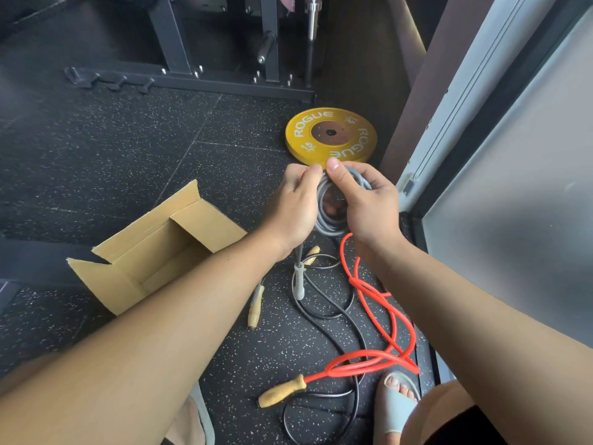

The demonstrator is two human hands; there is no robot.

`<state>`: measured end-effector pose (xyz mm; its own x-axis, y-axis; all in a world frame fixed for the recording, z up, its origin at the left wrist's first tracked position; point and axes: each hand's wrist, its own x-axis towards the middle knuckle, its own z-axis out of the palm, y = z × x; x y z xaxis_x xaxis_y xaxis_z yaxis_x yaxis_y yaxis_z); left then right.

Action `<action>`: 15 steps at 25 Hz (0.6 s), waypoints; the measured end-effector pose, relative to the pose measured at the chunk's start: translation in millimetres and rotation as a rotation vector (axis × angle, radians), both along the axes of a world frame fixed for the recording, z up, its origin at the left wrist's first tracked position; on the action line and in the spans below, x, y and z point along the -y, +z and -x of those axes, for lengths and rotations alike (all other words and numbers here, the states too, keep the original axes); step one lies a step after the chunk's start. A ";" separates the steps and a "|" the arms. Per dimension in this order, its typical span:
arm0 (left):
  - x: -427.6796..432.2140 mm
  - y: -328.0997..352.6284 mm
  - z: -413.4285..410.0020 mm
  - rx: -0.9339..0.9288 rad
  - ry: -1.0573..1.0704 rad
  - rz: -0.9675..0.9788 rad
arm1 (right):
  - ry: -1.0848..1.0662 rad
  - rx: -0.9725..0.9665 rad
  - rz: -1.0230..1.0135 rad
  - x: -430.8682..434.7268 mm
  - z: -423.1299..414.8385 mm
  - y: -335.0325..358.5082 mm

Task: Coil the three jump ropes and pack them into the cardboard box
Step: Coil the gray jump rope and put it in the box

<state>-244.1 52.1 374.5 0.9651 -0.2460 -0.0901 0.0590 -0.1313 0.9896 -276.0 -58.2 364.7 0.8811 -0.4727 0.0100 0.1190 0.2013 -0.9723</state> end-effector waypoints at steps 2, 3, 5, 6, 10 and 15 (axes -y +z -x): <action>-2.6 -1.4 -0.4 -0.040 -0.070 0.004 | -0.015 -0.030 -0.012 2.4 -1.6 -1.2; -3.6 -2.8 -0.8 -0.050 -0.101 -0.006 | -0.012 -0.043 -0.014 3.4 -2.3 -2.6; -5.6 -3.6 0.2 -0.024 -0.134 -0.047 | -0.024 -0.051 0.013 6.2 -3.2 -3.9; -6.9 -3.7 0.0 -0.006 -0.153 -0.062 | -0.040 -0.054 0.037 8.3 -4.0 -3.9; -10.7 -0.8 1.2 -0.051 -0.210 0.063 | -0.071 -0.073 0.046 15.2 -6.3 -4.5; -19.9 -26.5 -10.9 -0.015 -0.269 -0.300 | -0.113 -0.102 0.036 16.4 -6.4 -4.0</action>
<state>-233.1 72.1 348.1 0.8678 -0.4504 -0.2099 -0.0029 -0.4268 0.9043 -269.6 -74.6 360.6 0.8193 -0.5703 -0.0586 0.0389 0.1573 -0.9868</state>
